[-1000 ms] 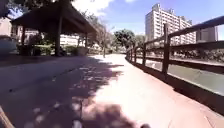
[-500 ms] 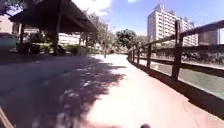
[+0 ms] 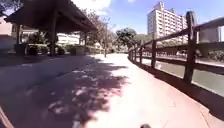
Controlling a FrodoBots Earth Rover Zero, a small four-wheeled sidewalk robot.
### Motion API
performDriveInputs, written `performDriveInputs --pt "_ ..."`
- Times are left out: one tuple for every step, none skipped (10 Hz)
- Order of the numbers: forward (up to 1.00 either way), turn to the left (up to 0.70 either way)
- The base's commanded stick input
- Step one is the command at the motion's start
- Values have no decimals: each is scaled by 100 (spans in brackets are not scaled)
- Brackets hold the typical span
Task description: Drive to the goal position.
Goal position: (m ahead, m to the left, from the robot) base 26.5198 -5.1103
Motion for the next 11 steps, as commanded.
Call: performDriveInputs --pt "85 -7" --pt "85 -23" --pt "85 -34" --pt "85 -34" --pt "85 -27" --pt "85 -10" --pt "85 0" --pt "85 0" --pt "85 0" --pt "85 0" --pt "85 0"
